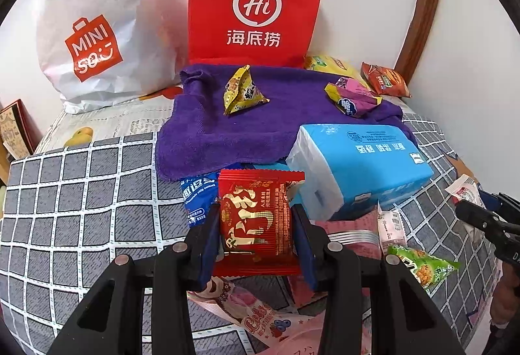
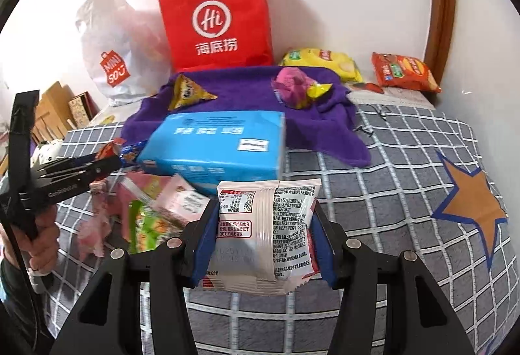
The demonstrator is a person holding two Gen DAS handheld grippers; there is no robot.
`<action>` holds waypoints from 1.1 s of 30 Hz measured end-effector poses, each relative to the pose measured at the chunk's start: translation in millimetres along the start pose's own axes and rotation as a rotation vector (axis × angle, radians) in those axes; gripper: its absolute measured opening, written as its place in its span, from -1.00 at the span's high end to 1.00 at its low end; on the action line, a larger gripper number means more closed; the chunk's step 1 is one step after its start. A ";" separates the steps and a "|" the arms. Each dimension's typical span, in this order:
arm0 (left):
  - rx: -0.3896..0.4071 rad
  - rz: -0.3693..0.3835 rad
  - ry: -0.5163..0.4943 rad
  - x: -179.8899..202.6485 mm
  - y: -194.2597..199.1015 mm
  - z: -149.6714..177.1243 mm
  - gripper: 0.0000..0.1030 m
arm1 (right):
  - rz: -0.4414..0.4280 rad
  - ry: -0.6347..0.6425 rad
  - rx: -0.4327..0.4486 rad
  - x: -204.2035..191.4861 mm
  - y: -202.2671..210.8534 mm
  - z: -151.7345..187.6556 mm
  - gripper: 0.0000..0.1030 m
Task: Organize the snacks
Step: 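Carry the red bag in the left tool and white bag in the right over the towel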
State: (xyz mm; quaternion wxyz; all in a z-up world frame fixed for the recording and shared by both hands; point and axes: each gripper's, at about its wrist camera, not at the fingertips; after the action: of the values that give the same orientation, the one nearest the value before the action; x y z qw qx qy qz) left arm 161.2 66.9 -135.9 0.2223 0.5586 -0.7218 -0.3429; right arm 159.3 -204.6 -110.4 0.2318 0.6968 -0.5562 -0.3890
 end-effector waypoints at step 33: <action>0.058 0.080 -0.084 41.9 73.3 -80.0 0.23 | 0.005 0.028 0.060 -36.5 12.7 -88.5 -0.04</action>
State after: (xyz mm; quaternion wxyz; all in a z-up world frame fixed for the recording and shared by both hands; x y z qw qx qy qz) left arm 158.0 17.3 -30.8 0.1890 0.5207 -0.7619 -0.3357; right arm 219.7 -182.8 -38.2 0.2196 0.7074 -0.5660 -0.3619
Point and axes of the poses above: each gripper's, at about its wrist camera, not at the fingertips, and y roughly against the way its jaws point, x to its right, z to its underside, and after that the axes turned 15 degrees about -y, right-handed
